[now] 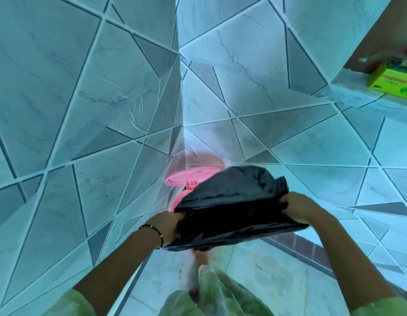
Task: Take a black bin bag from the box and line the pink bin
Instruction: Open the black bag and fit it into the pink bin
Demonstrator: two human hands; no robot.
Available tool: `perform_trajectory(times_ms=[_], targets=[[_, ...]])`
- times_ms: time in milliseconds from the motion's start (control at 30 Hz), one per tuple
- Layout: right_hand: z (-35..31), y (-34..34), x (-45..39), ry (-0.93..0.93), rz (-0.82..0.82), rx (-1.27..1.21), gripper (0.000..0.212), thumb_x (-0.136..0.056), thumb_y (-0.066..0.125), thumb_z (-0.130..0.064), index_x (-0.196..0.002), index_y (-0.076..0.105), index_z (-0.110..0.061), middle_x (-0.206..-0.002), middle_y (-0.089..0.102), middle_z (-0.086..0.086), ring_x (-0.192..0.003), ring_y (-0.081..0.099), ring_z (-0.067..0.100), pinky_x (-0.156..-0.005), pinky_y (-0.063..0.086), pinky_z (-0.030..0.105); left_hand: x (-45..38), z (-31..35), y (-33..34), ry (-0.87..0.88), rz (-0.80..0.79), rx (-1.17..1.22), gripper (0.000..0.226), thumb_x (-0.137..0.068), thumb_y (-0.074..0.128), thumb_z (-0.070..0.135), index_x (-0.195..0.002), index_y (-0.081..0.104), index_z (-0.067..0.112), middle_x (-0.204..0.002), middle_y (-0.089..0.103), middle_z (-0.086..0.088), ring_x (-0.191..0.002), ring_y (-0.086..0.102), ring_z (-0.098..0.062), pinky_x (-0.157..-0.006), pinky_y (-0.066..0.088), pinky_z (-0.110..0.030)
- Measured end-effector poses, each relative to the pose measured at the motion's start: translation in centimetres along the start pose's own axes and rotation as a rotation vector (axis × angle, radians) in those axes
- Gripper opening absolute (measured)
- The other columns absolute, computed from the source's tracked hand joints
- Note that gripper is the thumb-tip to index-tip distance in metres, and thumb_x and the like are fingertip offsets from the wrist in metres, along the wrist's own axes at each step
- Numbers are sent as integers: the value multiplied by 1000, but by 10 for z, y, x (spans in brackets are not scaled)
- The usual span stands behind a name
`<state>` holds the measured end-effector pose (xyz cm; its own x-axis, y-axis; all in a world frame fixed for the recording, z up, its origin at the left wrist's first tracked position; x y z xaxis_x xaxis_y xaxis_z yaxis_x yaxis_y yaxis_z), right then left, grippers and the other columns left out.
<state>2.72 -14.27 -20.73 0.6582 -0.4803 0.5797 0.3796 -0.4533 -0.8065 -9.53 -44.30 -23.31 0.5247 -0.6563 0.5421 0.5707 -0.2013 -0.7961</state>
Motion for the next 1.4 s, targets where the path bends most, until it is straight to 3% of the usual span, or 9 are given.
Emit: perform_trajectory(times_ms=[100,267,367,567,700,800,900,1233,1400], targets=[[7,19,-19,58,-4,69,33,-79,50,-13,-112,56,-16,-113,64,13,-101,60,31,-75,45,31,-15,-24,21,-129,-63,-26,43,-82,55,20,-123,43,14,-117,62,-17,-106,58,-35,-86,48,-40],[-11,56,-63,48,-1,101,76,-82,47,-13,-147,11,-28,-115,59,15,-100,61,35,-80,50,39,-48,-66,40,-308,-71,-9,48,-85,53,20,-128,34,11,-115,61,-17,-106,59,-35,-86,47,-41],[-26,69,-87,41,55,107,77,-88,42,-16,-148,-4,-32,-119,53,15,-101,60,36,-79,47,40,-65,-92,53,-394,-37,58,53,-86,53,20,-133,29,12,-114,62,-16,-105,60,-33,-84,47,-40],[-56,96,-141,-26,123,38,80,-88,37,-6,-143,0,-50,-139,38,7,-100,61,36,-79,51,42,-100,-147,85,-536,25,221,62,-86,56,23,-139,24,16,-115,63,-15,-106,59,-32,-86,47,-37],[-62,129,-172,-60,85,79,76,-88,38,-5,-141,14,-54,-148,24,4,-115,52,41,-86,51,44,-123,-169,111,-576,24,262,64,-86,55,27,-140,22,18,-118,61,-14,-109,58,-33,-90,46,-39],[-57,158,-198,-27,44,43,55,-93,37,-16,-139,32,-45,-141,36,3,-111,55,37,-86,47,41,-144,-182,139,-585,6,270,61,-86,53,30,-139,25,20,-115,63,-13,-105,60,-31,-89,47,-39],[-60,185,-218,-44,-2,94,57,-89,37,-9,-137,39,-41,-133,46,6,-101,61,35,-85,50,40,-162,-189,167,-598,-28,289,57,-86,53,29,-137,29,19,-113,64,-12,-103,61,-30,-88,48,-38],[-63,286,-291,-50,-154,-127,79,-83,45,-2,-144,18,-44,-139,45,12,-107,58,35,-89,51,46,-218,-202,256,-647,-125,369,58,-85,54,31,-136,30,18,-121,60,-14,-110,57,-34,-95,45,-42],[-77,295,-328,-121,-89,-245,76,-86,46,1,-144,22,-41,-121,50,13,-86,60,28,-75,53,39,-241,-219,275,-697,-70,455,69,-83,59,30,-141,25,19,-121,59,-20,-110,55,-40,-93,47,-47]])
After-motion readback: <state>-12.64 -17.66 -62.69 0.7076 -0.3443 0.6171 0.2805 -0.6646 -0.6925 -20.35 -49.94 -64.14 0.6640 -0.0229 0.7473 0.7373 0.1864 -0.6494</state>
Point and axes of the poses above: each hand's wrist, its own x-axis away from the middle knuckle, its own y-axis out of the palm, z = x × y, the point moved 9 cm from there along -x, towards the middle knuckle
